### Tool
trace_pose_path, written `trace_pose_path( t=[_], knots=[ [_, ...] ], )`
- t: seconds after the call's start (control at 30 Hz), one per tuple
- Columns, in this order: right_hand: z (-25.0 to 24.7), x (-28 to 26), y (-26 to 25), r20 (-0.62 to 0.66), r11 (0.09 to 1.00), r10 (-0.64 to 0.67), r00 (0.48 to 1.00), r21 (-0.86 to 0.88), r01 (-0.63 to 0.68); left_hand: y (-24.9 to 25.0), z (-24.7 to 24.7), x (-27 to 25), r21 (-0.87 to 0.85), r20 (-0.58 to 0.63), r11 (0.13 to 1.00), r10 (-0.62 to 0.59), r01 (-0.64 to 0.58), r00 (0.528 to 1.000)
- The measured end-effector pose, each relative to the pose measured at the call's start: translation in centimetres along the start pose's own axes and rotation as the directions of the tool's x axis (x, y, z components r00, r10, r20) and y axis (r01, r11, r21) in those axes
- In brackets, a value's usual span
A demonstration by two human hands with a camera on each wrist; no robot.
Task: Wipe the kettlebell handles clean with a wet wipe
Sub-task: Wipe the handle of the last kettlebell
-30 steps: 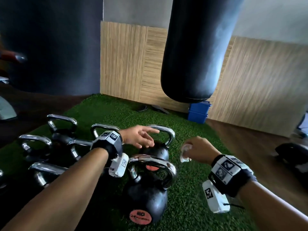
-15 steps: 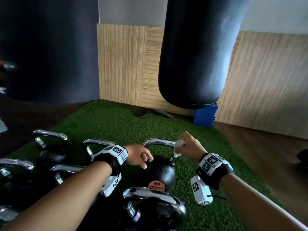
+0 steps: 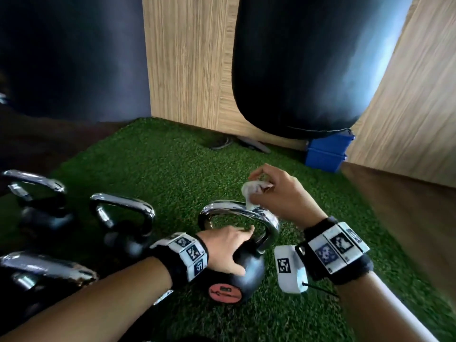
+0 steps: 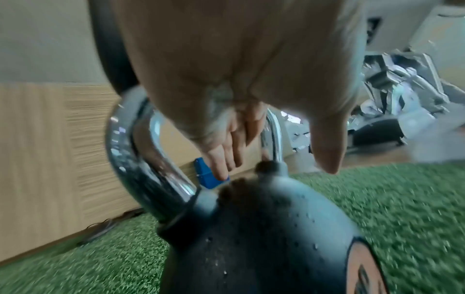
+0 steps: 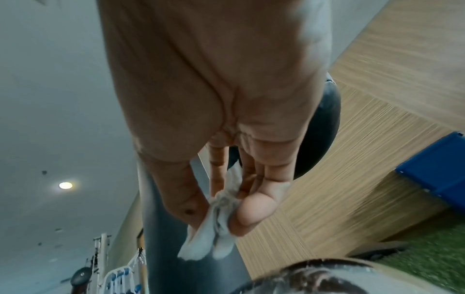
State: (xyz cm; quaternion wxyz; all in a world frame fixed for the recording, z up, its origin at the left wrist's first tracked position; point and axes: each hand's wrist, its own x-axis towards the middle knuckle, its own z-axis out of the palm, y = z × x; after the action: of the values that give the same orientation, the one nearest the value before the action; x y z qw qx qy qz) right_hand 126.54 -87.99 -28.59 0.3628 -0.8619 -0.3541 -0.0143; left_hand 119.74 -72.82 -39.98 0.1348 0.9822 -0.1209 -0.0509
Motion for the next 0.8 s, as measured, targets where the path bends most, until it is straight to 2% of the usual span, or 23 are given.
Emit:
trace_pose_path(
  t=[0.13,0.27,0.37,0.53,0.67,0.8],
  knots=[
    [0.0,0.7,1.5,0.042,1.000,-0.025,0.999,-0.012,0.025,-0.4,3.4,2.9,0.164,0.055,0.986,-0.012,0.003,0.998],
    [0.3,0.6,2.7,0.027,0.996,-0.037,0.999,-0.079,0.039,-0.7,5.4,3.7,0.311,-0.010,0.950,-0.028,0.030,1.000],
    [0.7,0.3,3.0,0.034,0.986,-0.093,0.995,-0.138,0.097,-0.9,6.1,3.4,0.302,-0.064,0.952,-0.036,0.054,0.997],
    [2.1,0.3,2.2,0.039,0.960,-0.216,0.976,-0.172,0.219,-0.4,5.9,3.2,0.305,-0.089,0.949,-0.058,0.083,0.994],
    [2.7,0.1,2.4,0.002,0.967,-0.223,0.975,-0.124,0.221,-0.2,5.8,3.0,0.281,-0.107,0.956,-0.057,0.085,0.993],
    [1.6,-1.2,3.8,-0.047,0.969,-0.188,0.981,-0.172,0.178,-0.3,5.9,3.1,0.282,-0.102,0.956,-0.058,0.085,0.993]
  ],
)
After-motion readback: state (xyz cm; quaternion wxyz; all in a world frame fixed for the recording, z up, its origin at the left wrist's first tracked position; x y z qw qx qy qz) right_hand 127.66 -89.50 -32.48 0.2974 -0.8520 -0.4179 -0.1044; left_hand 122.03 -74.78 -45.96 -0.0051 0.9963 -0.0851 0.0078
